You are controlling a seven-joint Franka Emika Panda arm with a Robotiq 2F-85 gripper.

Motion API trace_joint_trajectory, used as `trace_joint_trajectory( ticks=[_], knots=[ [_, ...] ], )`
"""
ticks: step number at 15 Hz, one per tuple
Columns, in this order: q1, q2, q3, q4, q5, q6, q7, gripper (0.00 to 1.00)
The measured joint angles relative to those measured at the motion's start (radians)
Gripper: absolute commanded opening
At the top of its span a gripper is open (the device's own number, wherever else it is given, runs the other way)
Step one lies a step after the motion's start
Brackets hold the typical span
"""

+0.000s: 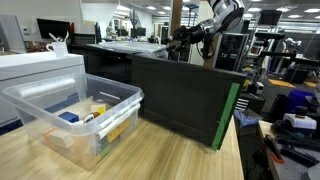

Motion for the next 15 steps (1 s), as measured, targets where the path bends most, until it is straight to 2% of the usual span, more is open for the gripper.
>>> trace_joint_trajectory(
  ticks=[1,2,15],
  knots=[
    [0.0,0.0,0.0,0.0,0.0,0.002,0.0,0.97],
    [0.0,0.0,0.0,0.0,-0.001,0.004,0.0,1.0],
    [0.003,-0.001,0.002,-0.094,-0.063,0.116,0.013,1.0]
  ],
)
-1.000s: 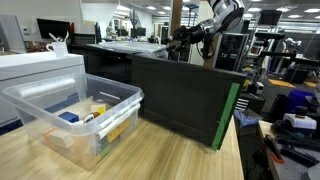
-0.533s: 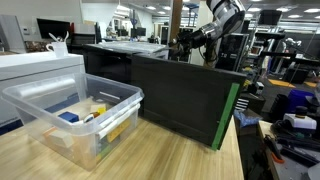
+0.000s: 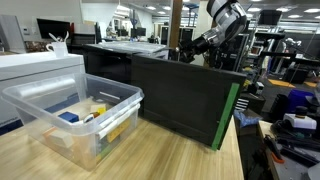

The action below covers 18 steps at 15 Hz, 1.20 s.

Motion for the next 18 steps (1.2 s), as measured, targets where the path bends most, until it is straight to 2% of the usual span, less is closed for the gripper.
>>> trace_joint_trajectory(
  ticks=[5,10,12,13,18],
  knots=[
    [-0.004,0.022,-0.007,-0.001,0.0,0.037,0.037,1.0],
    [-0.027,0.073,-0.019,-0.002,0.0,0.024,0.048,1.0],
    [-0.049,0.095,-0.029,-0.001,0.0,-0.021,0.048,1.0],
    [-0.093,0.123,-0.045,0.01,-0.004,-0.134,0.048,1.0],
    [-0.13,0.177,-0.059,0.047,-0.01,-0.265,0.048,1.0]
  ],
)
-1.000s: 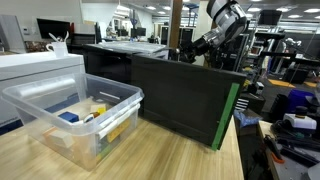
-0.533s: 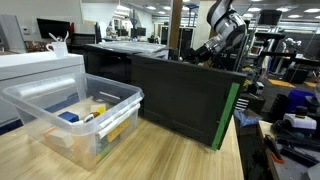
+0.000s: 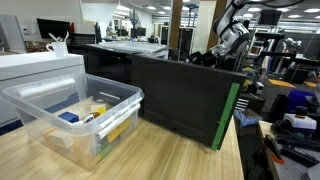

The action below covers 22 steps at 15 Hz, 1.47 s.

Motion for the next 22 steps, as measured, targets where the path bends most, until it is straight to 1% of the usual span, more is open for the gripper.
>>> trace_joint_trajectory(
  ticks=[2,6,13,15,22],
  knots=[
    [-0.011,0.031,-0.004,0.021,-0.002,-0.033,0.006,1.0],
    [-0.019,0.093,-0.006,0.068,-0.029,-0.061,0.045,1.0],
    [-0.024,0.167,-0.007,0.128,-0.049,-0.062,0.12,1.0],
    [-0.034,0.199,-0.007,0.157,-0.068,-0.062,0.127,1.0],
    [-0.043,0.226,-0.006,0.231,-0.076,-0.066,0.127,1.0]
  ],
)
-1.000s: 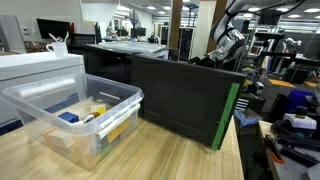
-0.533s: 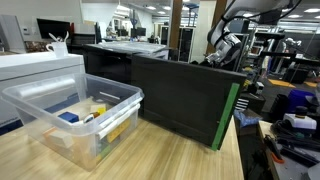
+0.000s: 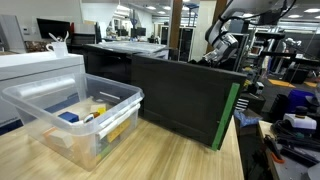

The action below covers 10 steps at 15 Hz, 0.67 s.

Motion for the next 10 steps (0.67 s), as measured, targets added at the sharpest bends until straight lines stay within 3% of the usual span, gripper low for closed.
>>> trace_joint_trajectory(
  ticks=[10],
  knots=[
    [0.02,0.038,0.073,0.063,0.022,0.055,0.001,1.0]
  ],
)
